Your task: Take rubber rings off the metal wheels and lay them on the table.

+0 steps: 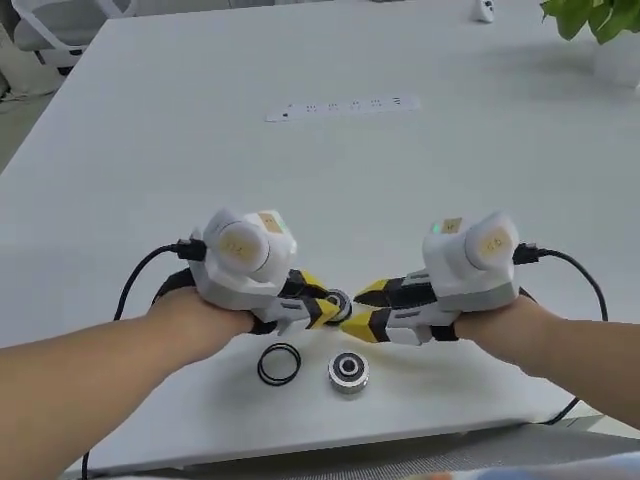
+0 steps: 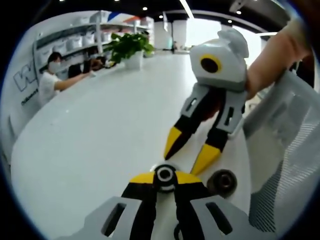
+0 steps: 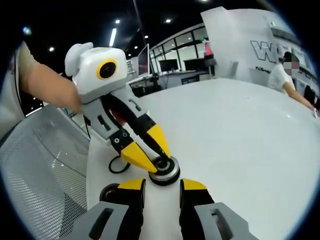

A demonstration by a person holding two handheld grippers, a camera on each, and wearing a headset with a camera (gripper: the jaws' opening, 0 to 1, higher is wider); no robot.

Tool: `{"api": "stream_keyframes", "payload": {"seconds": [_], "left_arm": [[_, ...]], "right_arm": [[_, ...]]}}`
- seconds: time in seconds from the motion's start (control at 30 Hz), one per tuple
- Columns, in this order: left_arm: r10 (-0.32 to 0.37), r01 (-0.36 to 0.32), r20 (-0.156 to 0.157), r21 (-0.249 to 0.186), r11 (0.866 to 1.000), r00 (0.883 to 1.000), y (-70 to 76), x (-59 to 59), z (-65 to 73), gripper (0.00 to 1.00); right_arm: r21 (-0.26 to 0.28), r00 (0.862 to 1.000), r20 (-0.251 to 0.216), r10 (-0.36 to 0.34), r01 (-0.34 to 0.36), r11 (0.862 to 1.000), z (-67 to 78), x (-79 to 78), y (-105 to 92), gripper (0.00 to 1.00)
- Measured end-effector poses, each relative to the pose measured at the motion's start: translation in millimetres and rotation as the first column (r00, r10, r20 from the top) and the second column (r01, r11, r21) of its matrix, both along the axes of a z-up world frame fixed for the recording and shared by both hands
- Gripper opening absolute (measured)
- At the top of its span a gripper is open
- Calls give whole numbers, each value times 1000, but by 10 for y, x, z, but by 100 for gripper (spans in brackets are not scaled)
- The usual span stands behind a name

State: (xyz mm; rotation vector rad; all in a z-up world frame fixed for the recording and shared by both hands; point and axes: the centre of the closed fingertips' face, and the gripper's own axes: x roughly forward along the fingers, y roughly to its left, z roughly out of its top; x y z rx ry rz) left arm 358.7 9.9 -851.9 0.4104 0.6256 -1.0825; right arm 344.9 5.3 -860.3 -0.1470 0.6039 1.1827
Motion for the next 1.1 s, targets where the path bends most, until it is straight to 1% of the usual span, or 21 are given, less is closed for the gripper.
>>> {"api": "stream_keyframes", "payload": {"seconds": [0.07,0.13,0.23,0.3,0.67,0.87,1.1], "left_arm": [[2,-2,-1,1,1000,1000,-1,4,1,14],[3,-3,-1,2,1000,1000,-1,6,0,14],[10,-10,-2,2,1000,1000,-3,8,1,14],[12,-12,-2,3,1000,1000,-3,10,1,14],[17,-17,-2,5,1000,1000,-9,13,5,14],[26,-26,1,4,1000,1000,-11,16,8,14],[33,-33,1,2,999,999,-17,23,5,14]], "right_arm": [[-1,1000,1,3,-3,1000,0,2,15,24],[22,999,-26,-19,19,1000,8,19,25,24],[6,1000,-10,-16,16,1000,-6,41,2,24],[-2,1000,-8,-12,12,1000,-22,45,-3,24],[-8,1000,-4,3,-3,1000,-44,41,38,23],[-11,1000,2,7,-7,1000,-50,39,54,20],[-16,1000,8,5,-5,1000,-54,33,32,18]]}}
